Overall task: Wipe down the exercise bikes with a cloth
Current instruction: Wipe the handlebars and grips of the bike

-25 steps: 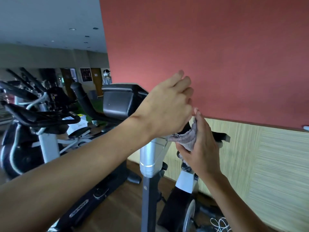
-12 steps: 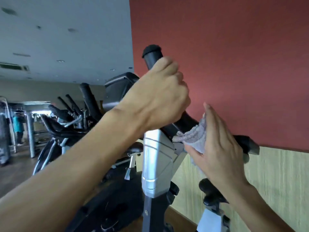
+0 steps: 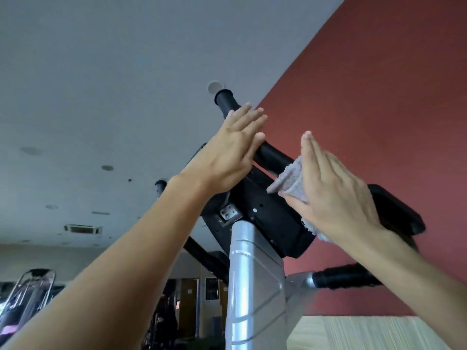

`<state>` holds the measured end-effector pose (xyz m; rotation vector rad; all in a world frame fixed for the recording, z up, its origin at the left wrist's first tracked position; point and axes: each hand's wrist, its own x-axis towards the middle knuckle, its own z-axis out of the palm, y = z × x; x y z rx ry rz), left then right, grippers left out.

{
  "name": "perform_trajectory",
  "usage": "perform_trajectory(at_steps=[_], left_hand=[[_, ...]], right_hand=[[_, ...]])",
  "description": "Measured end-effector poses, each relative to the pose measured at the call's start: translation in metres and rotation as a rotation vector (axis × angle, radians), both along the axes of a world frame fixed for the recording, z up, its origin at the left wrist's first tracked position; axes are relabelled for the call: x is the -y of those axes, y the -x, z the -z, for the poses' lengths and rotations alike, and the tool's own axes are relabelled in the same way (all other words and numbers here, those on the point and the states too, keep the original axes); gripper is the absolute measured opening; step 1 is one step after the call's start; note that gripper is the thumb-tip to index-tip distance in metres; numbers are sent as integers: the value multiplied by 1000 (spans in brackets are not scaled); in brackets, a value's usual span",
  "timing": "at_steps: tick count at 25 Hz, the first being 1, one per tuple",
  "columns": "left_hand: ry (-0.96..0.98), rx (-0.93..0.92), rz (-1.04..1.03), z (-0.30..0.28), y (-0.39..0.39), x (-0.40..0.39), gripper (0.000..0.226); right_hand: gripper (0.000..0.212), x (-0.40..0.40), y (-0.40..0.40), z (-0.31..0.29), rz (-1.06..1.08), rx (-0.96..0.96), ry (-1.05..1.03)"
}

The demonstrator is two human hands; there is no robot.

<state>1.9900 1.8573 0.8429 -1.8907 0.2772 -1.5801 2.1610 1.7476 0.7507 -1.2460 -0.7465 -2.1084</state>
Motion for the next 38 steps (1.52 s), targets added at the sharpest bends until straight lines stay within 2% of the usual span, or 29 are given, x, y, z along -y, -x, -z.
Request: perform_trajectory(at_steps=[5,9,12,15,17,22,25,30,35,38], left_hand=[[47,13,-20,20,10,-6,55],[119,52,-73,26,8,8,56],[171,13,-130,29,14,14,54],[294,-60,1,26,30,23,47],[355,-41,75,25,32,28,46],[297,-33,-15,31,27,22,47],[283,30,-65,35,16,23,49],[288,119,-80,42,5,23,50],[202,167,-209,51,-3,26,54],[193,158,-154,55,-10,22,55]], right_hand=[[95,-23,30,-27,102,99,-94],[103,-14,7,-13,98,142,-101],[103,-14,8,-15,104,139,-96],[100,-25,44,-42,102,131,-27],[99,-28,57,-51,72,134,-28],[96,-3,3,-19,26,202,88],[91,1,-11,-17,36,217,14],[87,-27,16,-41,0,325,-59],[87,-9,-32,-5,91,311,-54],[87,-12,-29,-9,99,265,-74]])
